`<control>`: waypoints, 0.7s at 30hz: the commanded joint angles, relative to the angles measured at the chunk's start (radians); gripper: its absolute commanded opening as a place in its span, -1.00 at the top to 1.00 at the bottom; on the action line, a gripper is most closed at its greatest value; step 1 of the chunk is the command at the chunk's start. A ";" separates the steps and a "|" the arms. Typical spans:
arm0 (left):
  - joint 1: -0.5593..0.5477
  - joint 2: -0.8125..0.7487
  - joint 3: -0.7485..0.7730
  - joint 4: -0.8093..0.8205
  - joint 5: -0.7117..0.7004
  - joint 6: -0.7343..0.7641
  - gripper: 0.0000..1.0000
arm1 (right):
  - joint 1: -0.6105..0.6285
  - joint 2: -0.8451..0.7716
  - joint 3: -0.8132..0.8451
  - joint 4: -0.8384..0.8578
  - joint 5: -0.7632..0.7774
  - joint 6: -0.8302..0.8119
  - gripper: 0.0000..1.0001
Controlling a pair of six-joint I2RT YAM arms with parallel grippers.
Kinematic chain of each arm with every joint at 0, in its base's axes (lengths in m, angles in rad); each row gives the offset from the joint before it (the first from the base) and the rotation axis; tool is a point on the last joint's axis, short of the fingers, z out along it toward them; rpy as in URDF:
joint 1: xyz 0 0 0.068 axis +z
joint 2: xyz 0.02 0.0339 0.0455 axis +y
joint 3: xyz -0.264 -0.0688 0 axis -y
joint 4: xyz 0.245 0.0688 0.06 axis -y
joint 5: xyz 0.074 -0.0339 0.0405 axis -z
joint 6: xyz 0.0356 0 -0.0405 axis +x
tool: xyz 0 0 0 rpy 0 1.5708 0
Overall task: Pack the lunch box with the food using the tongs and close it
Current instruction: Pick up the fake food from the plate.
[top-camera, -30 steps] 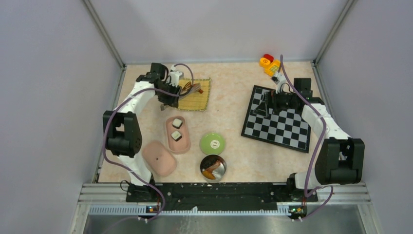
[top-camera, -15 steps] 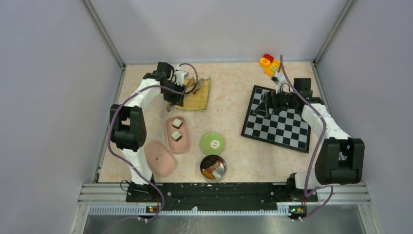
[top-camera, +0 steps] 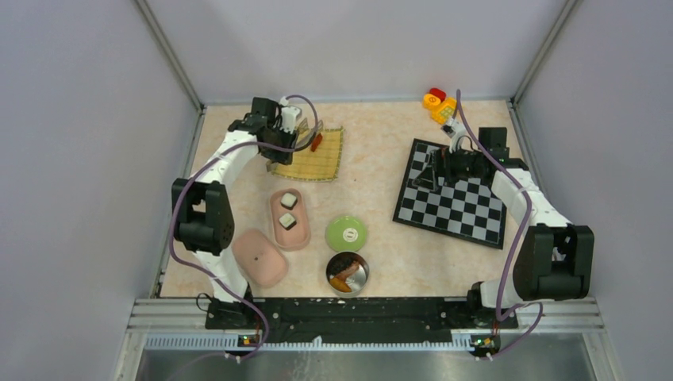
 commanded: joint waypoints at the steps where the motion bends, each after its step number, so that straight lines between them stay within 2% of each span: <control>1: -0.001 -0.033 -0.004 0.058 -0.030 0.009 0.08 | -0.008 -0.020 0.015 0.012 -0.009 -0.021 -0.95; 21: -0.059 0.040 -0.028 0.044 -0.071 0.057 0.08 | -0.008 -0.022 0.017 0.008 -0.009 -0.024 -0.95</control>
